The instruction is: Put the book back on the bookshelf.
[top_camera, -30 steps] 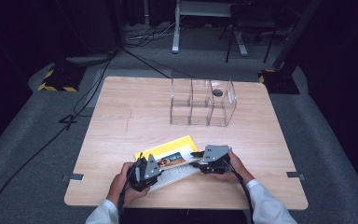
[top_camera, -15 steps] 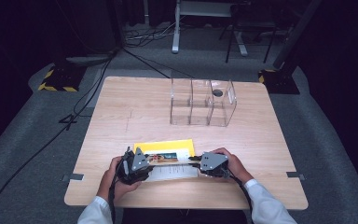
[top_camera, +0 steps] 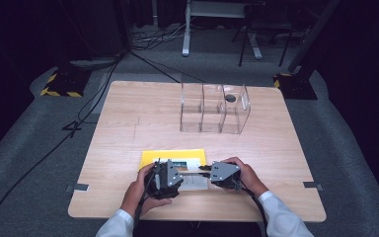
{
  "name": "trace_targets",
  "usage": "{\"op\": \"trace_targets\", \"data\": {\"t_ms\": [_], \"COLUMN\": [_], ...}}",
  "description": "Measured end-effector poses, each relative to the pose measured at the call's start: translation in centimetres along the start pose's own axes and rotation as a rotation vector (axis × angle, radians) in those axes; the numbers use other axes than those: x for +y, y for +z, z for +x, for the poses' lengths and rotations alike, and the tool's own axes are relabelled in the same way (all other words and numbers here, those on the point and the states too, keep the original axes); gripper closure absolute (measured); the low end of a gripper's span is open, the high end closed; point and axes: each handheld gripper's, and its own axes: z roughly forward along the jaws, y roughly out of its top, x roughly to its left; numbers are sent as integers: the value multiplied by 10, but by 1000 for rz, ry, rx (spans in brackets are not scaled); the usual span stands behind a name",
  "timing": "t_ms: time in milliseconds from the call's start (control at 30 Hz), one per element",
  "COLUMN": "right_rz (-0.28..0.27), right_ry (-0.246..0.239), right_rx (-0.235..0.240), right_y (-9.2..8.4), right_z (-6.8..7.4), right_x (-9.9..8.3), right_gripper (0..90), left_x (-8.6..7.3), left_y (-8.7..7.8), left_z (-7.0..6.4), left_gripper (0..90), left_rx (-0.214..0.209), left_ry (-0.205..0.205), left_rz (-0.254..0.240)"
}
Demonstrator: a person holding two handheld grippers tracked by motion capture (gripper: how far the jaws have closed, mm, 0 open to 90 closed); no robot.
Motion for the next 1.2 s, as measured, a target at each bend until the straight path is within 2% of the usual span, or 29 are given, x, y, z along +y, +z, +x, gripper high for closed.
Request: {"op": "trace_targets", "data": {"t_ms": [67,100,133,200,300,333,367,400,467,500,533,600,633,700,800,867,933,1000,1033,1100,1200], "right_rz": [3,10,12,9,1,-25,-25,-57,-62,-83,-83,-69,-64,-43,-10,13,21,20,2,-42,-66], "right_ry": [-1,1,-2,7,26,69,69,123,142,193,193,265,284,360,404,397,377,363,363,355,335], "right_rx": [-1,-2,-5,-7,-16,-13,-13,-22,-25,-26,-26,-48,-48,-9,22,19,36,17,10,4,11], "right_y": [0,0,0,0,0,-2,-2,-7,-9,-15,-15,-18,-18,-15,-5,0,2,3,3,2,5], "right_z": [0,1,1,1,0,-3,-3,-8,-11,-19,-19,-29,-32,-39,-41,-39,-35,-33,-33,-37,-41], "right_x": [1,1,2,3,4,5,5,3,2,-4,-4,-15,-18,-27,-32,-31,-29,-26,-24,-20,-15], "right_gripper": [811,809,799,786,763,702,702,552,536,487,487,460,454,426,395,384,383,387,392,392,374], "left_x": [1,2,1,-1,-2,-4,-4,-6,-8,-10,-10,-10,-10,-10,-10,-8,-6,-5,-5,-6,-6], "left_y": [2,3,4,3,2,1,1,-1,-2,-5,-5,-8,-9,-12,-14,-15,-15,-16,-16,-17,-17], "left_z": [-2,-4,-4,-2,-1,-1,-1,3,6,11,11,12,12,13,15,16,14,13,13,13,14], "left_gripper": [445,445,575,679,722,737,754,769,782,789,790,793,795,805,816,821,828,837,841,842,842], "left_rx": [11,27,61,63,51,58,58,47,36,21,21,28,32,43,53,67,81,86,87,77,62], "left_ry": [10,10,25,25,28,34,34,12,-3,-37,-37,-39,-43,-42,-42,-29,-12,0,18,21,24], "left_rz": [18,23,35,29,30,14,14,-13,-31,-57,-57,-61,-61,-72,-72,-57,-43,-27,-27,-29,-27]}}
